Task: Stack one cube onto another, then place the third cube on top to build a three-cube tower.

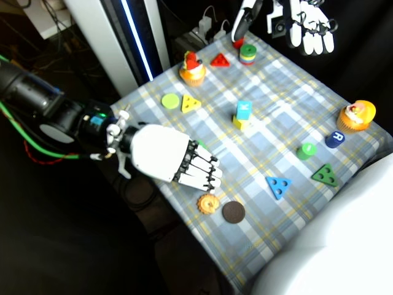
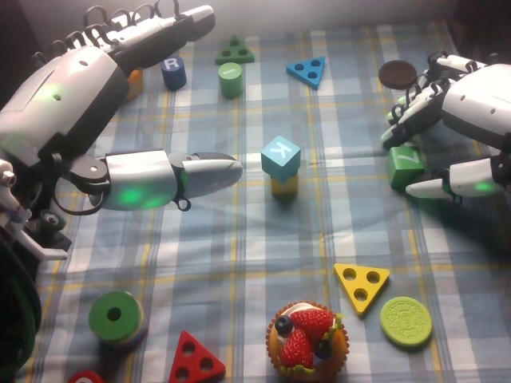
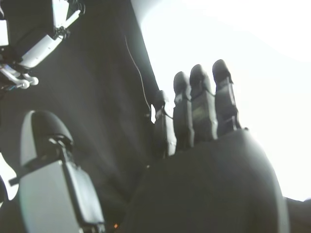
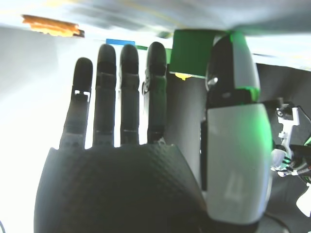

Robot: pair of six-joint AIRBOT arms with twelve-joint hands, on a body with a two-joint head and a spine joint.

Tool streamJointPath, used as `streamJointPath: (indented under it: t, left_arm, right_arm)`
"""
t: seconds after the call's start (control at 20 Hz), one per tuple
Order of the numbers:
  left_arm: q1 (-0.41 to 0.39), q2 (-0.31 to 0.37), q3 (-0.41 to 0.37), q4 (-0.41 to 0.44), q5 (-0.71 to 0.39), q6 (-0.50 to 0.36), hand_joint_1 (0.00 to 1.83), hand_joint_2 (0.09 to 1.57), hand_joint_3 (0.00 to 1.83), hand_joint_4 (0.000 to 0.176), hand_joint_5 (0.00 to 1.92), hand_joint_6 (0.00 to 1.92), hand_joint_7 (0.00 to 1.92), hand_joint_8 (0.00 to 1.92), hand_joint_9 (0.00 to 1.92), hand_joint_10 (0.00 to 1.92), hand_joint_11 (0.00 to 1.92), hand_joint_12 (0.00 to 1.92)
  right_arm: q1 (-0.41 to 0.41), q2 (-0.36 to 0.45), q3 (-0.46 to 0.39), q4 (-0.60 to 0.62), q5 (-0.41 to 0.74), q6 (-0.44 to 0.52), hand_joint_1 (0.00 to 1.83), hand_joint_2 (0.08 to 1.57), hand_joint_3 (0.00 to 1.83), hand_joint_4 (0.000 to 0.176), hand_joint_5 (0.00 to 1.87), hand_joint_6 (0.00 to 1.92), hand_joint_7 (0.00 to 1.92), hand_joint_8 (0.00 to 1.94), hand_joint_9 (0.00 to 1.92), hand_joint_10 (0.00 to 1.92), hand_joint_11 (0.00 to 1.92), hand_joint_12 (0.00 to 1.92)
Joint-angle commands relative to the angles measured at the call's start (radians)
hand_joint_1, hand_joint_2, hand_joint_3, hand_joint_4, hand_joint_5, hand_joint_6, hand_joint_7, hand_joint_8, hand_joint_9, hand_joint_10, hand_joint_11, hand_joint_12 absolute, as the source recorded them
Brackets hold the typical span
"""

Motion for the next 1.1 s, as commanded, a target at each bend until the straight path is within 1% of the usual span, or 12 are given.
streamJointPath:
  t: [0.0, 0.05, 0.25, 0.3, 0.4, 0.55, 0.65, 0.7, 0.75, 0.8, 0.9, 1.05]
  left_arm:
    - [-0.003, -0.001, -0.003, 0.034, -0.119, -0.009, 0.79, 0.8, 0.0, 0.129, 0.32, 0.0, 0.3, 0.0, 0.21, 0.0, 0.0, 0.26]
    - [-0.003, -0.001, -0.003, 0.032, -0.118, -0.009, 0.78, 0.8, 0.0, 0.133, 0.32, 0.0, 0.3, 0.0, 0.22, 0.0, 0.0, 0.28]
    - [0.0, -0.002, -0.003, 0.028, -0.114, -0.009, 0.78, 0.8, 0.0, 0.127, 0.34, 0.0, 0.31, 0.0, 0.23, 0.01, 0.02, 0.3]
    - [0.002, -0.002, -0.002, 0.024, -0.111, -0.009, 0.72, 0.82, 0.0, 0.135, 0.32, 0.0, 0.3, 0.0, 0.22, 0.0, 0.0, 0.27]
    - [0.003, -0.001, -0.001, 0.019, -0.107, -0.009, 0.71, 0.83, 0.0, 0.121, 0.31, 0.0, 0.3, 0.0, 0.21, 0.0, 0.0, 0.25]
    - [0.006, 0.01, 0.002, 0.017, -0.091, -0.009, 0.69, 0.86, 0.0, 0.122, 0.31, 0.0, 0.29, 0.0, 0.2, 0.0, 0.0, 0.17]
    - [0.014, 0.029, 0.002, 0.022, -0.077, -0.009, 0.75, 0.84, 0.0, 0.127, 0.31, 0.0, 0.3, 0.0, 0.21, 0.0, 0.0, 0.07]
    - [0.022, 0.043, 0.002, 0.023, -0.072, -0.009, 0.73, 0.84, 0.0, 0.157, 0.3, 0.0, 0.27, 0.0, 0.19, 0.0, 0.0, 0.07]
    - [0.027, 0.054, 0.001, 0.022, -0.071, -0.009, 0.73, 0.83, 0.0, 0.164, 0.3, 0.0, 0.27, 0.0, 0.2, 0.0, 0.0, 0.07]
    - [0.029, 0.06, 0.001, 0.022, -0.07, -0.009, 0.77, 0.82, 0.0, 0.161, 0.3, 0.0, 0.27, 0.0, 0.2, 0.01, 0.0, 0.08]
    - [0.031, 0.064, 0.002, 0.022, -0.065, -0.009, 0.79, 0.81, 0.0, 0.149, 0.31, 0.0, 0.28, 0.0, 0.2, 0.0, 0.02, 0.09]
    - [0.031, 0.063, 0.003, 0.023, -0.054, -0.008, 0.77, 0.8, 0.0, 0.147, 0.32, 0.0, 0.29, 0.0, 0.2, 0.0, 0.0, 0.21]
  right_arm:
    - [0.012, 0.002, -0.002, 0.001, 0.094, -0.003, 1.06, 0.96, 0.0, 0.0, 0.99, 0.04, 0.79, 0.02, 0.63, 0.02, 0.0, 1.18]
    - [0.012, 0.002, -0.002, 0.0, 0.094, -0.003, 1.12, 1.04, 0.0, 0.0, 1.11, 0.72, 0.84, 0.01, 0.66, 0.01, 0.0, 1.19]
    - [0.012, 0.002, -0.006, -0.009, 0.094, -0.003, 1.19, 1.03, 0.0, 0.0, 1.16, 0.68, 0.86, 0.01, 0.65, 0.01, 0.0, 1.06]
    - [0.026, 0.005, -0.011, -0.029, 0.094, -0.003, 1.19, 1.03, 0.0, 0.0, 1.18, 0.65, 0.86, 0.01, 0.65, 0.01, 0.0, 1.01]
    - [0.058, 0.012, -0.019, -0.083, 0.094, 0.012, 1.18, 1.04, 0.0, 0.0, 1.14, 0.72, 0.83, 0.01, 0.64, 0.0, 0.0, 1.11]
    - [0.118, 0.013, -0.018, -0.208, 0.103, 0.091, 1.18, 1.04, 0.0, 0.0, 1.14, 0.71, 0.85, 0.01, 0.65, 0.0, 0.03, 1.15]
    - [0.156, 0.007, -0.017, -0.279, 0.122, 0.141, 1.19, 1.03, 0.0, 0.0, 1.16, 0.68, 0.84, 0.0, 0.66, 0.01, 0.0, 1.16]
    - [0.184, 0.0, -0.012, -0.325, 0.132, 0.176, 1.16, 1.03, 0.0, 0.0, 1.16, 0.68, 0.83, 0.01, 0.66, 0.01, 0.0, 1.18]
    - [0.217, -0.005, -0.007, -0.367, 0.134, 0.195, 1.15, 1.03, 0.0, 0.0, 1.16, 0.68, 0.83, 0.01, 0.67, 0.01, 0.0, 1.18]
    - [0.238, -0.006, -0.006, -0.387, 0.134, 0.196, 1.16, 1.04, 0.0, 0.0, 1.16, 0.69, 0.82, 0.0, 0.64, 0.01, 0.0, 1.08]
    - [0.265, -0.016, -0.002, -0.408, 0.134, 0.196, 1.18, 1.04, 0.0, 0.0, 1.15, 0.7, 0.83, 0.0, 0.63, 0.0, 0.0, 1.09]
    - [0.301, -0.044, 0.018, -0.459, 0.134, 0.236, 1.19, 1.04, 0.0, 0.0, 1.15, 0.69, 0.82, 0.0, 0.63, 0.0, 0.0, 1.15]
